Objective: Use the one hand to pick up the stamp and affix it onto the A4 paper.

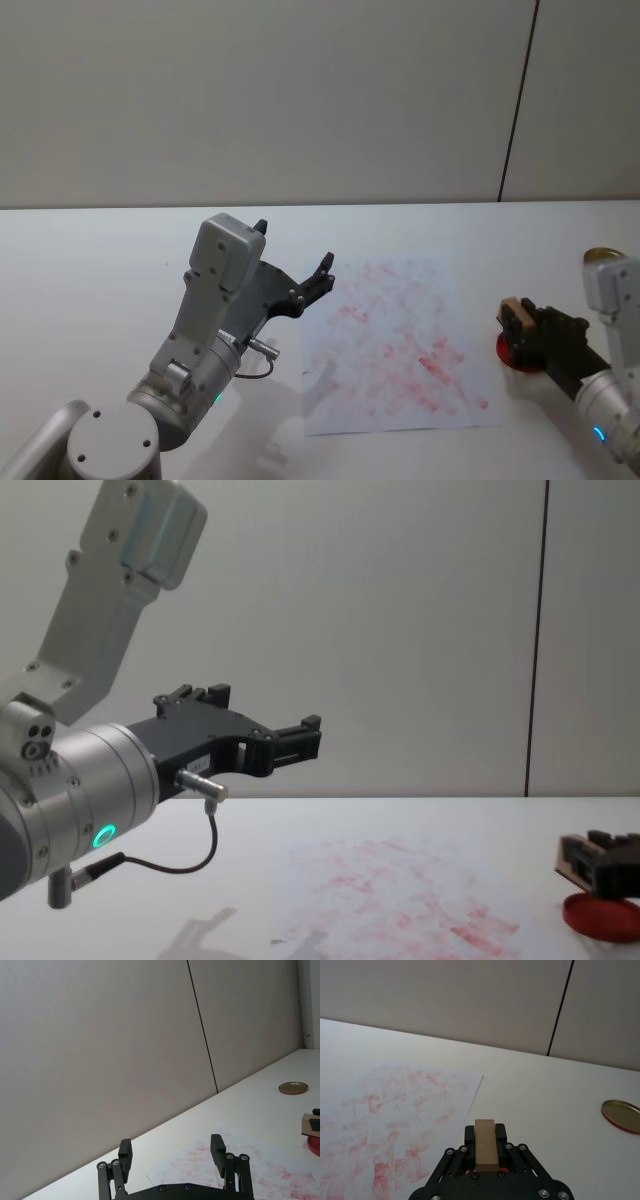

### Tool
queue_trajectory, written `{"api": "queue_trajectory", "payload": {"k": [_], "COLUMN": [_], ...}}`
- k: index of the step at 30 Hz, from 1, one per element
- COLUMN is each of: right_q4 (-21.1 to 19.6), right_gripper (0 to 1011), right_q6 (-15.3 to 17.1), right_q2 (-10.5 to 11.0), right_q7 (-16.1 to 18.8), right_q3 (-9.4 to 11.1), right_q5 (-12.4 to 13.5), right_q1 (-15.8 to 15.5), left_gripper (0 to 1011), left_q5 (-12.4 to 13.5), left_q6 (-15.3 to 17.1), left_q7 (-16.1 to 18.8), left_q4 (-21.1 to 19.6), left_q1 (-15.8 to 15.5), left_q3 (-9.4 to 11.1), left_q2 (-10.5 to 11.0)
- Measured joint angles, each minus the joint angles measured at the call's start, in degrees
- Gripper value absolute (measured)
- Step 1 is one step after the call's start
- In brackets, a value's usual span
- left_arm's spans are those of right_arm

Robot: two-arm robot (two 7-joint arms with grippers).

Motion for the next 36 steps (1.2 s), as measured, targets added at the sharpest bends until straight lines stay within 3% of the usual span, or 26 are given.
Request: {"api": "queue_trajectory", "payload": {"k": [14,25,36], "right_q4": [-1.9,-3.7,-4.6], "right_gripper": [225,225,225], "right_q6": [-0.5,0.3,-0.2], "right_q2": [-0.6,-0.5,0.1], "right_q7": [6.4,12.0,14.8], "right_q3": [-1.4,-3.2,-4.3], "right_q5": [-0.5,-1.4,-2.6], "right_q1": [0.1,-1.6,-3.4], "left_gripper": [993,993,993], "left_q5": [0.0,0.0,0.0], "left_q6": [0.0,0.0,0.0], "left_q7": [0.0,0.0,0.0], "left_q4": [0.0,0.0,0.0], "left_q1": [0.0,0.0,0.0], "left_q3": [0.0,0.0,0.0], "left_q2": [0.0,0.0,0.0]}}
